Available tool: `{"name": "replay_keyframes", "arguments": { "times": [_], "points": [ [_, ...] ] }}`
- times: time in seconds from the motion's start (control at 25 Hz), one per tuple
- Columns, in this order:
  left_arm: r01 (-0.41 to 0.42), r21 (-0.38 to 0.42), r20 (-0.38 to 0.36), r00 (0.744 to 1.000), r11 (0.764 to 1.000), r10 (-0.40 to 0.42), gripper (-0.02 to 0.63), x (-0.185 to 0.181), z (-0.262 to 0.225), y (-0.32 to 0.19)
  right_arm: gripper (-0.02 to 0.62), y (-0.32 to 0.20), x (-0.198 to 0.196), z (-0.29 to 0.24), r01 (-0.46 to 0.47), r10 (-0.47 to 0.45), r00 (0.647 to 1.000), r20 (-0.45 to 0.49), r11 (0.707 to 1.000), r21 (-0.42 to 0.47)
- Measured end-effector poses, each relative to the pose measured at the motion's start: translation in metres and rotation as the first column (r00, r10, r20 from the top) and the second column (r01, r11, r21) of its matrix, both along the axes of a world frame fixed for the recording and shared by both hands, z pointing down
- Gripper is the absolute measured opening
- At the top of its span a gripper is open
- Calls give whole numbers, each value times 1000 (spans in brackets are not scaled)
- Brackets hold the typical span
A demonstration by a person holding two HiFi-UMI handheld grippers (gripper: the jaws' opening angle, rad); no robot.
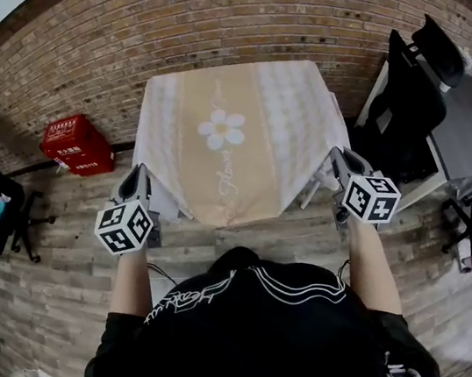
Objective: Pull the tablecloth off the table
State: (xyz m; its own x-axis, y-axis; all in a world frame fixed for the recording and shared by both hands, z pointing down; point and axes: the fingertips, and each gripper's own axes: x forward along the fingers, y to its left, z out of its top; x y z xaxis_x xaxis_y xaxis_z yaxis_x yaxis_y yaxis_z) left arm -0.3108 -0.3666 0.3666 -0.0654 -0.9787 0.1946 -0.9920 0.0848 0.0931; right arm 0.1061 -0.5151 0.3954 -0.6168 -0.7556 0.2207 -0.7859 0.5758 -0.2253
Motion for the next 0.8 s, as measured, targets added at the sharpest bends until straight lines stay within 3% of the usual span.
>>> {"name": "replay_keyframes", "arguments": {
  "times": [0.2,0.44,0.56,0.8],
  "points": [
    [-27,1,-58,998,1000,27,6,24,-5,14,-2,16,-9,-4,39,-39,999,-18,999,4],
    [-41,-5,-72,997,999,41,6,46,-10,19,-2,30,-16,0,102,-102,995,2,995,-8],
    [-45,-17,-73,996,999,44,6,49,-13,21,-3,32,-10,2,98,-96,994,49,994,-40],
    [-58,-23,-84,995,998,56,6,52,-17,41,-3,50,-7,0,64,-62,997,39,997,-52]
  ]
}}
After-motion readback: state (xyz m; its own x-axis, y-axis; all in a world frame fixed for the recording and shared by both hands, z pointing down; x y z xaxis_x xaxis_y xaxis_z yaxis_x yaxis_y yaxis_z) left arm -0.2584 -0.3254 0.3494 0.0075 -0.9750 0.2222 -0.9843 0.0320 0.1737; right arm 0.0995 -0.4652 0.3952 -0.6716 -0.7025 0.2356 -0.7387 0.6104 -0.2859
